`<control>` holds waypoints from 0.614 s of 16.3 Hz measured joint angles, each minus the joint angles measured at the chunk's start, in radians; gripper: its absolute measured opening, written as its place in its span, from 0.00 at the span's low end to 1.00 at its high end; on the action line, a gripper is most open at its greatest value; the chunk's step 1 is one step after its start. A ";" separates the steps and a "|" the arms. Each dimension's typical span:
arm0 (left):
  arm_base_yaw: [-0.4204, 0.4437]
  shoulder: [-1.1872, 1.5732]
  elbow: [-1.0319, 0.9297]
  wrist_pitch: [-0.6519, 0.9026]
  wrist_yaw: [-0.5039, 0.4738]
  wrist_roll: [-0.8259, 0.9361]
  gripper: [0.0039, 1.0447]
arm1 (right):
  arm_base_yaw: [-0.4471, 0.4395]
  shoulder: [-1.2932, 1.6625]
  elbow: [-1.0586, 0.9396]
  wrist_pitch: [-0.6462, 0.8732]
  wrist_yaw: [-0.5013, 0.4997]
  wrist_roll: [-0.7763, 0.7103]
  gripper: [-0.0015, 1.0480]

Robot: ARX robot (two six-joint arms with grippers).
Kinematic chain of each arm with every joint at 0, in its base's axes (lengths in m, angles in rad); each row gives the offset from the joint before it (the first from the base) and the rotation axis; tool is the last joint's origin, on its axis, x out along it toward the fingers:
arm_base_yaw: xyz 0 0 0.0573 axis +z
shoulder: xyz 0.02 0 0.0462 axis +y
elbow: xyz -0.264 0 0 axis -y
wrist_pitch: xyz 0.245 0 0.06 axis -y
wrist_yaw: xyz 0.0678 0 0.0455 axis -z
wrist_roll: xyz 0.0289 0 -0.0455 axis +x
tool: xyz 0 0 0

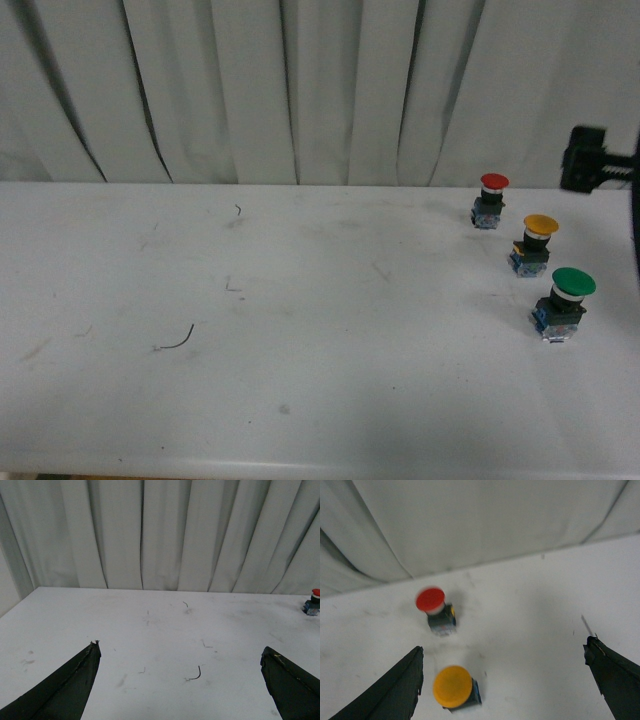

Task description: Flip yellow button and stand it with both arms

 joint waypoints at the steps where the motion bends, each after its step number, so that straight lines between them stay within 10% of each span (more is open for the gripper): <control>1: 0.000 0.000 0.000 0.000 0.000 0.000 0.94 | -0.015 -0.100 -0.058 0.049 -0.035 0.000 0.94; 4: 0.000 0.000 0.000 0.000 0.000 0.000 0.94 | 0.018 -0.547 -0.339 0.214 -0.052 -0.081 0.73; 10: 0.000 0.000 0.000 0.000 0.000 0.000 0.94 | 0.026 -1.340 -0.890 -0.026 -0.046 -0.128 0.08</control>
